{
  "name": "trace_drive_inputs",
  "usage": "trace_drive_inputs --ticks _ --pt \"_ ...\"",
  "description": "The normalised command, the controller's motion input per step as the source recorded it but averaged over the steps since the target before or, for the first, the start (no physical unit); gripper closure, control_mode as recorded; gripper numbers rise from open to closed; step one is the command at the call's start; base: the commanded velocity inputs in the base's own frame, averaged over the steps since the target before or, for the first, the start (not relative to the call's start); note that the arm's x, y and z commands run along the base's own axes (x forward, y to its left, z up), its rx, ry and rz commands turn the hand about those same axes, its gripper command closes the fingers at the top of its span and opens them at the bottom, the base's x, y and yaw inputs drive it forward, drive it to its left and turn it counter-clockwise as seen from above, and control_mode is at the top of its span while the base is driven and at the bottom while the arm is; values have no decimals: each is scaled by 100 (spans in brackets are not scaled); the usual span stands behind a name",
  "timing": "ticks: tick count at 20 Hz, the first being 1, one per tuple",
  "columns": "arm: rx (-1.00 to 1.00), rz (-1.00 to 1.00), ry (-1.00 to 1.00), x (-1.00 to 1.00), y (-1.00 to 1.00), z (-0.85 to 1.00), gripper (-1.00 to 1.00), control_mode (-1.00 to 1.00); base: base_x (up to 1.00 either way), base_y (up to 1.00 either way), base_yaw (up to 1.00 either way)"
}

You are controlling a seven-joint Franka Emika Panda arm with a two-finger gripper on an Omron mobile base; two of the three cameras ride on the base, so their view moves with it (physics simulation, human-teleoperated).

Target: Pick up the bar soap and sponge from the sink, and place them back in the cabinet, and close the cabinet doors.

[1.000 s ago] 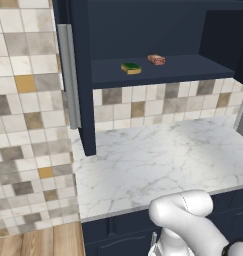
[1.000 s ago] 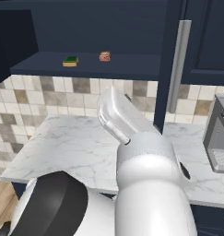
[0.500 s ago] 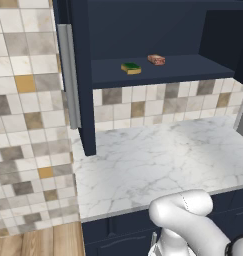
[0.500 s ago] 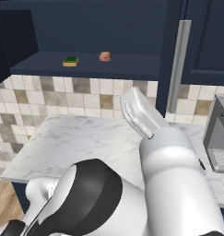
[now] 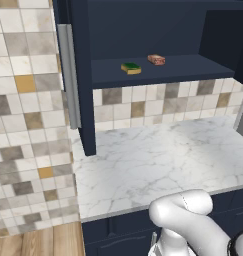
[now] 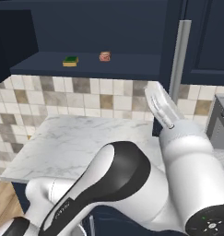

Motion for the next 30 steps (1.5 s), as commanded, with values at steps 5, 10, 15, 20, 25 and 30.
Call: trace_drive_inputs --ticks 5,10,15,20,25,30 --pt "8 0 0 19 -56 0 -100 -100 0 0 0" --pt "3 0 -2 34 -24 -11 -100 -100 0 0 0" --pt "4 0 -2 42 -21 -10 -100 -100 0 0 0" --pt "5 0 -1 43 -15 -8 -100 -100 0 0 0" --pt "5 5 0 35 -6 -12 -100 -100 0 0 0" --pt "2 9 -3 31 0 -15 -100 -100 0 0 0"
